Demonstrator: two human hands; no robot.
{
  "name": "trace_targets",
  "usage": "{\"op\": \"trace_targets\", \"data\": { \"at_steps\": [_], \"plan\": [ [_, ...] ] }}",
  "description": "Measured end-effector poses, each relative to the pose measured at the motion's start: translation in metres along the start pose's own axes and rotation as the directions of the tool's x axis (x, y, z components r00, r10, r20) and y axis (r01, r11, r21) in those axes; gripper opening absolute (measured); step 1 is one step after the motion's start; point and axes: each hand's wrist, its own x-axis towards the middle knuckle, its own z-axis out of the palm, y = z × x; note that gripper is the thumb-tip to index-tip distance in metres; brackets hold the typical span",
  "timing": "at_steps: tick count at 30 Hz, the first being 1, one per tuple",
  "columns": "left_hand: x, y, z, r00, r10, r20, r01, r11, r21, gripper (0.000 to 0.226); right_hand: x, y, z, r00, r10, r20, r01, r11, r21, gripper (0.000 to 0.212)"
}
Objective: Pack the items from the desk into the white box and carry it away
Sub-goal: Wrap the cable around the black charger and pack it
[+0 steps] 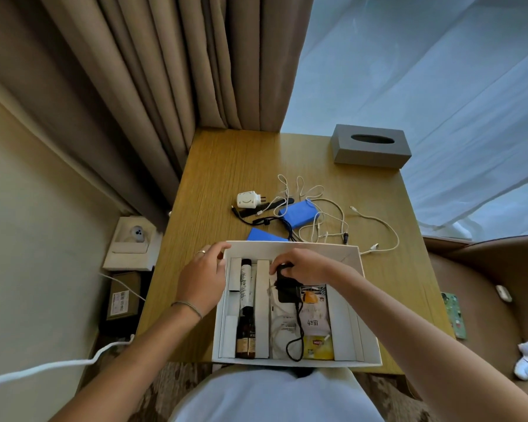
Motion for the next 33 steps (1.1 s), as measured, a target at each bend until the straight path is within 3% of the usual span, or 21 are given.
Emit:
{"op": "trace_targets", "data": {
  "at_steps": [3, 11, 23, 28, 33],
  "plan": [
    [-0.002, -0.001, 0.001, 1.000, 0.004, -0.003, -0.004, 1.000, -0.018, 0.035, 0.011, 0.005, 0.011, 0.999, 0.025, -0.024, -0.027, 0.998, -0.060, 0.026],
    [-0.002, 0.000, 0.003, 1.000, -0.001, -0.009, 0.001, 1.000, 0.001, 0.035, 0.014, 0.015, 0.043, 0.960, 0.047, -0.276, -0.055, 0.998, -0.021, 0.026],
    [0.002, 0.014, -0.002, 0.993, 0.051, -0.109, -0.061, 0.994, -0.089, 0.029, -0.010, 0.008, 0.037, 0.829, -0.136, -0.542, 0.062, 0.986, -0.152, 0.021],
    [0.023, 0.044, -0.009, 0.980, 0.152, -0.130, -0.168, 0.978, -0.122, 0.029, -0.023, 0.000, 0.007, 0.776, -0.037, -0.630, 0.095, 0.994, 0.058, 0.027],
    [0.051, 0.065, -0.008, 0.981, 0.184, -0.062, -0.189, 0.976, -0.103, 0.025, -0.028, -0.001, -0.026, 0.730, 0.053, -0.681, 0.169, 0.952, 0.255, 0.027]
  ]
}}
